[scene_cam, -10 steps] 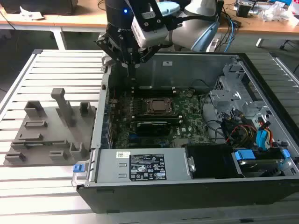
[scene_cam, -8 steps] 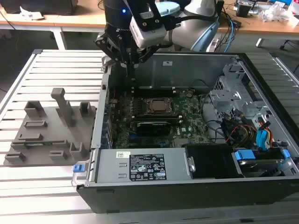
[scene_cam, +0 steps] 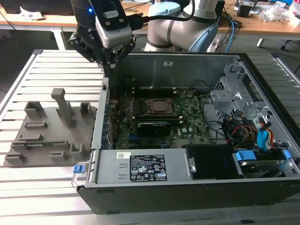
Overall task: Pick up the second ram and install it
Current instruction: 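Reach for the second ram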
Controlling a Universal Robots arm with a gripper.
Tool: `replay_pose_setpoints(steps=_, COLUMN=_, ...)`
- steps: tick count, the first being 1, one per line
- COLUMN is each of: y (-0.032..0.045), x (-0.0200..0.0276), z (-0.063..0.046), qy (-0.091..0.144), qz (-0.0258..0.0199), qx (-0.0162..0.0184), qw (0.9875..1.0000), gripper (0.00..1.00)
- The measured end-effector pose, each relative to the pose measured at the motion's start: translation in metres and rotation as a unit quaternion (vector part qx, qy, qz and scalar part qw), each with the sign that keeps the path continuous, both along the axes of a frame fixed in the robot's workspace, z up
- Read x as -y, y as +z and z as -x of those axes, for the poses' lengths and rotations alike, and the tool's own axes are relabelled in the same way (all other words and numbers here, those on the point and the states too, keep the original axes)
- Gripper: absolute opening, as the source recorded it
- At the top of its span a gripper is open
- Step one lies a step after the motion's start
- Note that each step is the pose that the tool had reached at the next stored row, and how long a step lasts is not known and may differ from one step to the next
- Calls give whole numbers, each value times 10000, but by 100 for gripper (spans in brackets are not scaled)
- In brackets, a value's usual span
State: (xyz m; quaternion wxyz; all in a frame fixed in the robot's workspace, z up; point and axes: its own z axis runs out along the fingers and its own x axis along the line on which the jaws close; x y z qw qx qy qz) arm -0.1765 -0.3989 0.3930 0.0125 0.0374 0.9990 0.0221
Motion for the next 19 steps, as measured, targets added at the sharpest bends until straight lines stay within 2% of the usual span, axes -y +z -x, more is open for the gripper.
replay_pose_setpoints(steps=2, y=0, x=0, z=45, qy=0, qz=0, qx=0, qw=10000, gripper=11)
replay_pose_setpoints(steps=5, y=-2, x=0, z=170, qy=0, qz=0, qx=0, qw=10000, gripper=11)
replay_pose_setpoints(steps=8, y=-3, x=0, z=234, qy=0, qz=0, qx=0, qw=10000, gripper=11)
replay_pose_setpoints(steps=14, y=-7, x=0, z=458, qy=1, qz=0, qx=0, qw=10000, gripper=11)
replay_pose_setpoints(steps=19, y=-9, x=0, z=578, qy=0, qz=0, qx=0, qw=10000, gripper=11)
